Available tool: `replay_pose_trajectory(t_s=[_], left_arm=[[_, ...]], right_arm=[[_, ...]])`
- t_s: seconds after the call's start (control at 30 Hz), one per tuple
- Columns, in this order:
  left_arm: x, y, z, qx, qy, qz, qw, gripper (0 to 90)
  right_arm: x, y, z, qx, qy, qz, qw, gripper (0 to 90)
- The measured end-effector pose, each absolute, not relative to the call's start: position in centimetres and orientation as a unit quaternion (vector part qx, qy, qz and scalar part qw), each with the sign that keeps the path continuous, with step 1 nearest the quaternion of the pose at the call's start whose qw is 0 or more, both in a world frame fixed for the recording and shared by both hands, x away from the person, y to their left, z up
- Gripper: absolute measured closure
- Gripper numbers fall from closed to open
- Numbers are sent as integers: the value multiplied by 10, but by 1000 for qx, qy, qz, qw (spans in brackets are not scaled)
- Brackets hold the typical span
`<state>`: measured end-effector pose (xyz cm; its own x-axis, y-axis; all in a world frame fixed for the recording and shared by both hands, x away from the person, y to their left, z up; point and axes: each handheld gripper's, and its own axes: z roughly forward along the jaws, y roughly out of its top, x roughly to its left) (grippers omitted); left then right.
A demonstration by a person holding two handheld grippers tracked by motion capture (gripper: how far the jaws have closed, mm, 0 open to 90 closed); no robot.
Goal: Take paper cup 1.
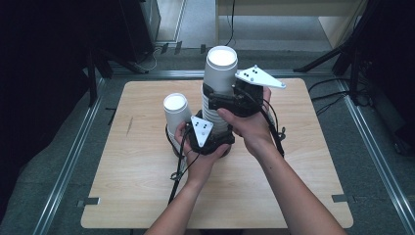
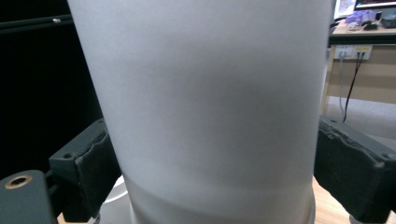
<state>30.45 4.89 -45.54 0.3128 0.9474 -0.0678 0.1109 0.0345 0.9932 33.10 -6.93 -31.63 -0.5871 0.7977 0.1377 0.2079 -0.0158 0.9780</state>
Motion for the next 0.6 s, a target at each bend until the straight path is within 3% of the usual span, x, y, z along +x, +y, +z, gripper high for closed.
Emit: replay_pose_trajectory(t_s=[0.6], left_arm=[[305, 49, -455, 584, 453, 372, 561, 20]], right_arm=[[334, -63, -309, 376, 665, 588, 264, 117]])
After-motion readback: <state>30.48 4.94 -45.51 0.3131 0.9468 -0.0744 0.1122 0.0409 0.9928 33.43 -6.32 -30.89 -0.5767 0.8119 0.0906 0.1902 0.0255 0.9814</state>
